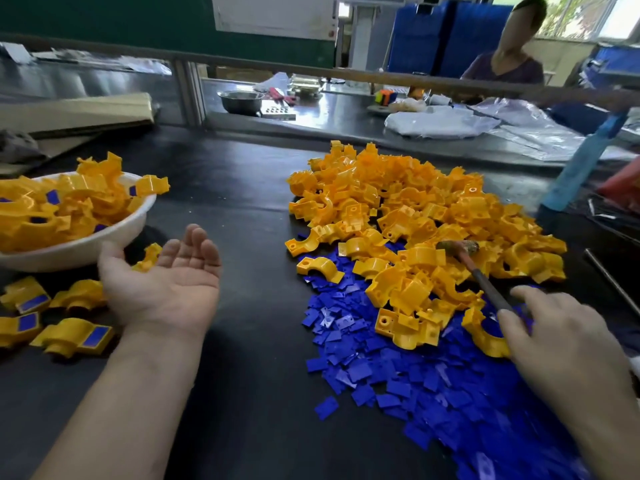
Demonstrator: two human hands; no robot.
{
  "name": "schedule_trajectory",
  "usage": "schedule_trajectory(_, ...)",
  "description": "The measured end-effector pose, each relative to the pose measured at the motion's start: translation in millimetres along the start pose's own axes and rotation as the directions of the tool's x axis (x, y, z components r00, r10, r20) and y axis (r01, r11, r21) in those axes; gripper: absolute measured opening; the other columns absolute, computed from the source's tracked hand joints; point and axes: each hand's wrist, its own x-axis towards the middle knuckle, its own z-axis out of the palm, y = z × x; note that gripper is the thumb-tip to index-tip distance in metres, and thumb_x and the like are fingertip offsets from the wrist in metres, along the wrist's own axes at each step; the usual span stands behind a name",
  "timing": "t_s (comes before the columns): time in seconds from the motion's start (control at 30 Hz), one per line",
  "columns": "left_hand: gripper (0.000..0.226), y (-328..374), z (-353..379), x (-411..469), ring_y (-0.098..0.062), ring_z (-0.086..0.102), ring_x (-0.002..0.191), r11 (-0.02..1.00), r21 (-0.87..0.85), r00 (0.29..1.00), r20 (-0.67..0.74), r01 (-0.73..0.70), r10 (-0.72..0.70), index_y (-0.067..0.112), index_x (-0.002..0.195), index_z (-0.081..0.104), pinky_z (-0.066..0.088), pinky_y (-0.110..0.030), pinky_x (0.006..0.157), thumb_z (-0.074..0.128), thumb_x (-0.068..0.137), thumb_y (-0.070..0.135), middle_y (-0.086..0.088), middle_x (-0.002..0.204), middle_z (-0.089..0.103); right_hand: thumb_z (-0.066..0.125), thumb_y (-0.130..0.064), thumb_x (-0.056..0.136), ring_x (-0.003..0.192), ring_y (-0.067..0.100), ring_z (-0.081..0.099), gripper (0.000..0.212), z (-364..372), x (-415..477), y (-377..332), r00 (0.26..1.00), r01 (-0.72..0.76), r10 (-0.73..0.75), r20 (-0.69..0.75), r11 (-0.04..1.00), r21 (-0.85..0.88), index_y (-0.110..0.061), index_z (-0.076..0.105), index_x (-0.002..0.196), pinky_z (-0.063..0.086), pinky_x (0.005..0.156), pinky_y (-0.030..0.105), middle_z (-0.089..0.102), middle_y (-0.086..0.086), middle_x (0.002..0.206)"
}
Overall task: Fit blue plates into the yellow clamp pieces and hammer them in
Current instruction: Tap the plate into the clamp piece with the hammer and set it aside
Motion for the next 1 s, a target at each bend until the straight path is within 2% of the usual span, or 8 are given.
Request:
schedule_trajectory(0.1,0.047,-12.7,2.8,-10.4,-0.018,0.072,0.065,0.972,0.221,0.995,0.04,0.075,-0.086,0.009,0.106,0.058,0.055,-0.025,0.062,0.049,0.093,0.053,-0.009,0.092,0.072,0.059,-0.042,0.081,0.099,0.024,0.055,0.044,-0.9,-14.7,-31.0,0.967,0.243,-0.236,-0.092,0.967,0.075,-0.021,0.061,0.119,0.048,0.078,0.042,0.063,0.004,0.109)
schedule_trajectory(0.23,0.04,-35.6,7.2,-25.5,-0.014,0.065,0.062,0.838,0.535,0.976,0.103,0.106,-0.19,0.015,0.094,0.062,0.05,-0.025,0.056,0.046,0.097,0.051,-0.003,0.075,0.07,0.046,-0.057,0.086,0.122,0.017,0.041,0.053,18.7,-24.4,-66.0,0.866,0.472,-0.455,0.208,0.881,-0.041,-0.041,0.037,0.136,0.041,0.096,0.038,0.044,-0.01,0.138)
schedule_trajectory(0.3,0.037,-43.3,8.5,-31.2,-0.014,0.064,0.059,0.769,0.631,0.957,0.144,0.107,-0.251,0.015,0.093,0.063,0.049,-0.024,0.053,0.048,0.097,0.048,-0.003,0.073,0.069,0.042,-0.053,0.091,0.12,0.015,0.04,0.05,24.8,-23.5,-69.0,0.857,0.479,-0.453,0.247,0.876,-0.054,-0.042,0.031,0.138,0.039,0.096,0.035,0.04,-0.014,0.139)
schedule_trajectory(0.47,0.028,-56.1,5.7,-40.6,-0.013,0.063,0.056,0.623,0.781,0.897,0.235,0.055,-0.374,0.012,0.096,0.064,0.05,-0.023,0.048,0.055,0.095,0.038,-0.004,0.073,0.069,0.04,-0.045,0.09,0.1,0.018,0.056,0.04,22.7,-23.6,-59.1,0.875,0.471,-0.472,0.104,0.881,0.038,-0.031,0.059,0.123,0.05,0.082,0.038,0.063,-0.008,0.12)
schedule_trajectory(0.7,0.013,-77.1,-6.3,-56.5,-0.013,0.067,0.066,0.406,0.91,0.814,0.295,-0.08,-0.5,0.021,0.093,0.071,0.051,-0.022,0.054,0.065,0.092,0.033,-0.006,0.087,0.074,0.046,-0.04,0.094,0.136,0.018,0.023,0.028,18.4,-22.8,-54.4,0.937,0.326,-0.348,0.042,0.909,0.258,-0.038,0.063,0.116,0.03,0.106,0.044,0.037,-0.006,0.146)
schedule_trajectory(0.77,0.004,-79.5,-9.1,-62.6,-0.012,0.071,0.073,0.349,0.927,0.79,0.317,-0.141,-0.524,0.034,0.089,0.073,0.052,-0.02,0.059,0.069,0.088,0.034,-0.002,0.093,0.076,0.047,-0.04,0.094,0.136,0.01,0.018,0.027,14.8,-23.2,-53.9,0.949,0.287,-0.315,0.014,0.881,0.376,-0.039,0.064,0.114,0.026,0.107,0.037,0.035,-0.01,0.145)
schedule_trajectory(0.83,0.017,-83.1,-12.1,-68.4,-0.009,0.073,0.086,0.318,0.922,0.755,0.367,-0.22,-0.543,0.043,0.097,0.071,0.055,-0.022,0.067,0.072,0.083,0.034,0.006,0.101,0.076,0.047,-0.042,0.092,0.129,0.002,0.025,0.027,9.5,-24.9,-55.1,0.963,0.248,-0.267,-0.037,0.822,0.514,-0.039,0.066,0.111,0.027,0.099,0.02,0.04,-0.015,0.137)
schedule_trajectory(1.0,0.04,-90.7,-16.7,-78.9,-0.007,0.069,0.105,0.38,0.892,0.648,0.442,-0.244,-0.621,0.044,0.117,0.067,0.054,-0.017,0.085,0.076,0.079,0.032,0.01,0.113,0.073,0.04,-0.05,0.087,0.111,-0.005,0.044,0.029,1.3,-35.8,-68.1,0.956,0.212,-0.293,-0.008,0.673,0.709,-0.045,0.062,0.106,0.042,0.078,0.007,0.046,-0.022,0.115)
